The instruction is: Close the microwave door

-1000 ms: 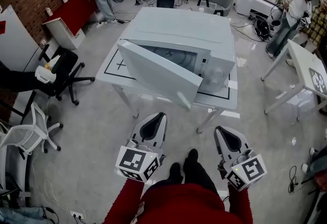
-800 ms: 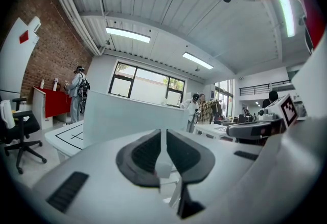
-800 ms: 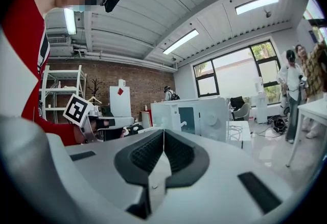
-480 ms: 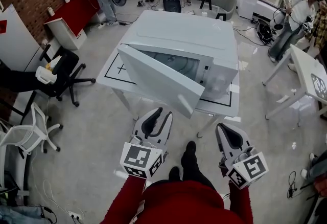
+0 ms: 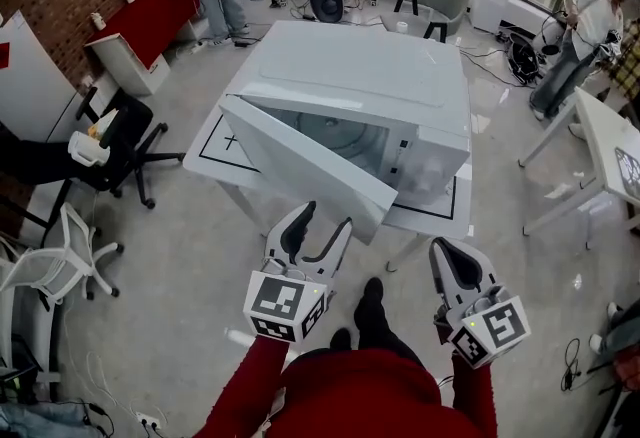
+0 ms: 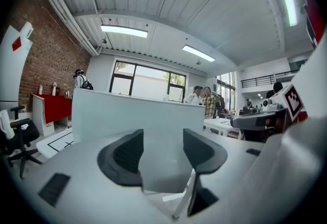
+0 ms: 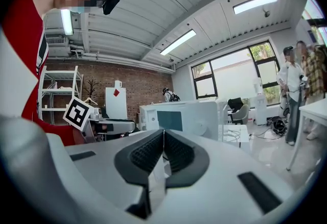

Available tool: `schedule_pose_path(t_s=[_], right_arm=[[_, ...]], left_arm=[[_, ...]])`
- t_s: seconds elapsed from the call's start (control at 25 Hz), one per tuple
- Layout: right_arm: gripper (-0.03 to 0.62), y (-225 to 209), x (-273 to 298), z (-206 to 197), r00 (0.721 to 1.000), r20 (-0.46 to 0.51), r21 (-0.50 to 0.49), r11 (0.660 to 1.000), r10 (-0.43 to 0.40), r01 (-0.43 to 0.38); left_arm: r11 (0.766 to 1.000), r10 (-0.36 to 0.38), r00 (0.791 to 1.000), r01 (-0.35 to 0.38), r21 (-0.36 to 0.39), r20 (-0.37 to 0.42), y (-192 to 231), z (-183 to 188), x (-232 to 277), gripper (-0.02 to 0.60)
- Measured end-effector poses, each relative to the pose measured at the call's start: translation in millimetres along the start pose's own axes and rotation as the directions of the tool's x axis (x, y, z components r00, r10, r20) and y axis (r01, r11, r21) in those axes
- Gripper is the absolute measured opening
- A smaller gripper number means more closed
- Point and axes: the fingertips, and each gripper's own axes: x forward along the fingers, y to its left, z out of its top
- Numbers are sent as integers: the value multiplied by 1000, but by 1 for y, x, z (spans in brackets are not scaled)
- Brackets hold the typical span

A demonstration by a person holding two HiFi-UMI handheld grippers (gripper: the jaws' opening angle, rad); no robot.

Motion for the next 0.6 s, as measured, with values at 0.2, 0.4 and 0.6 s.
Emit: schedule_pose_path(t_s=[0.2, 0.4, 0.6], right_arm=[[15, -14, 5, 0, 1000, -7, 8, 1000, -7, 7], [15, -25, 10, -3, 1000, -13, 15, 1000, -10, 10], [15, -32, 18, -2, 1000, -14, 21, 1000, -5, 5]], left_arm=[[1000, -4, 1000, 5, 5, -26, -2, -4, 18, 239], [1000, -9, 999, 8, -18, -40, -2, -9, 33, 242], [999, -27, 999, 26, -20, -47, -6, -6, 47, 242]])
